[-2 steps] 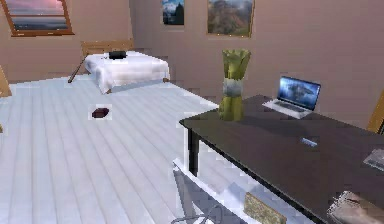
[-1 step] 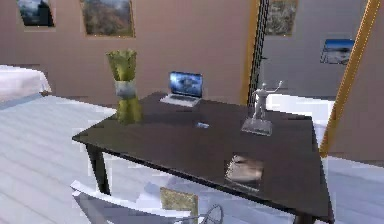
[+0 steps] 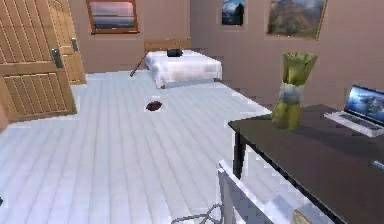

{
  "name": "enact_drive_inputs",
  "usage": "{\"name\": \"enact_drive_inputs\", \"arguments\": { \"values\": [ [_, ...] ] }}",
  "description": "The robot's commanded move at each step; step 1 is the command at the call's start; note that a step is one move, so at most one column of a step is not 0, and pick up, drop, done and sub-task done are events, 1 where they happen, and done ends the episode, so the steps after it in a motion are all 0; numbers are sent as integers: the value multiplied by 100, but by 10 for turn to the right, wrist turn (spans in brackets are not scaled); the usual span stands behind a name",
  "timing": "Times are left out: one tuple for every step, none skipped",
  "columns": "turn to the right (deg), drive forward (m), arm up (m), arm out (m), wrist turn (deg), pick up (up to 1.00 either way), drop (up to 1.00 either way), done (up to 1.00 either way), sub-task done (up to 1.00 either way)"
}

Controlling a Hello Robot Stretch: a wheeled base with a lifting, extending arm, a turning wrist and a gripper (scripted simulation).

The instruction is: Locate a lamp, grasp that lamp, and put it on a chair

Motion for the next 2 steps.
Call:
{"name": "enact_drive_inputs", "arguments": {
  "values": [
    [-180,0,0,0,0,0,0,0,0],
    [450,0,0,0,0,0,0,0,0]
  ]
}}
